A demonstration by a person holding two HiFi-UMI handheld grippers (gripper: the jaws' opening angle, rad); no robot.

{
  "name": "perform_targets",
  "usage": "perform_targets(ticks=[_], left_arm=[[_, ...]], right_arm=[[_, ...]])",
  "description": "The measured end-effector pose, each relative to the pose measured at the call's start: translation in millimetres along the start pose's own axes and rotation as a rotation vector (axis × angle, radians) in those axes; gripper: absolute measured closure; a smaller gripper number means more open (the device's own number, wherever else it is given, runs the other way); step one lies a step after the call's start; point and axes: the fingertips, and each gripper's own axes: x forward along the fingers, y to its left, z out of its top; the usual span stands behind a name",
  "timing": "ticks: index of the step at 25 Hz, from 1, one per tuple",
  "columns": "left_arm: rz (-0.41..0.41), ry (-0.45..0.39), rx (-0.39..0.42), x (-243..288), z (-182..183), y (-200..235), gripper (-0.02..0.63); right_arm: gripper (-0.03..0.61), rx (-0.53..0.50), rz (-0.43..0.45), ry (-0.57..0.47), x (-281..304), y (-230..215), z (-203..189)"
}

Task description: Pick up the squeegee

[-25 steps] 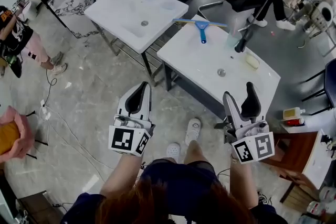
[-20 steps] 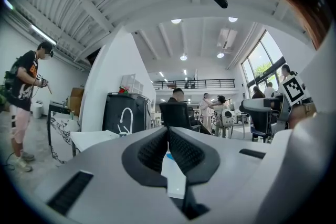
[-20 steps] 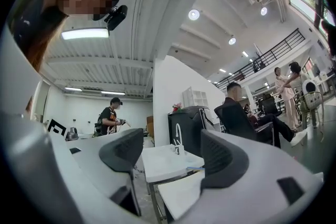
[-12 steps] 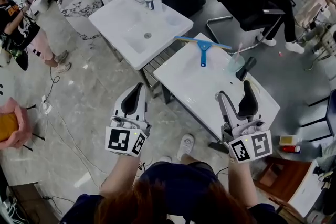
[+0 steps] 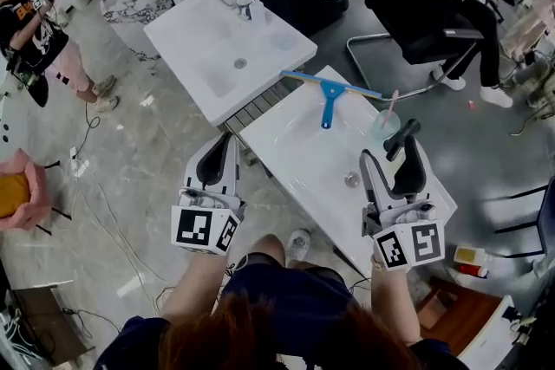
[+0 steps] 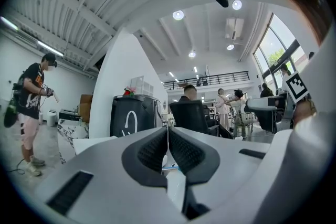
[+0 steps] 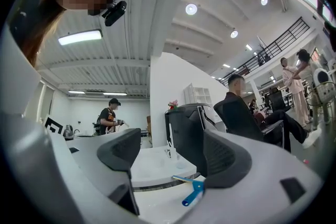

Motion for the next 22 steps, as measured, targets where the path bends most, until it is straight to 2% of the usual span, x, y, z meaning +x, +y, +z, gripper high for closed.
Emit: perform_targets(ticks=[7,13,17,22], left_arm=[[-0.019,0.020,-0.001,48.6,-9.6,4.2,0.589],[-0.084,0.019,-0.011,113.2,-14.7,13.2,0.589],[-0.138,0.017,-0.021,162.2,-17.9,29.2,0.589],[-0.186,0.030,-0.027,219.1,-25.5,52.5,0.589]], right_arm=[[0.187,0.013,-0.021,0.048,36.9,-21.4,-17.8],[0.184,0.006,-0.080,0.068,76.3,-49.1,-26.0],[0.183,-0.044,-0.124,0.094,115.7,-61.5,-34.5],[0.183,-0.013,-0.171,0.130,161.4,-76.0,-55.7]])
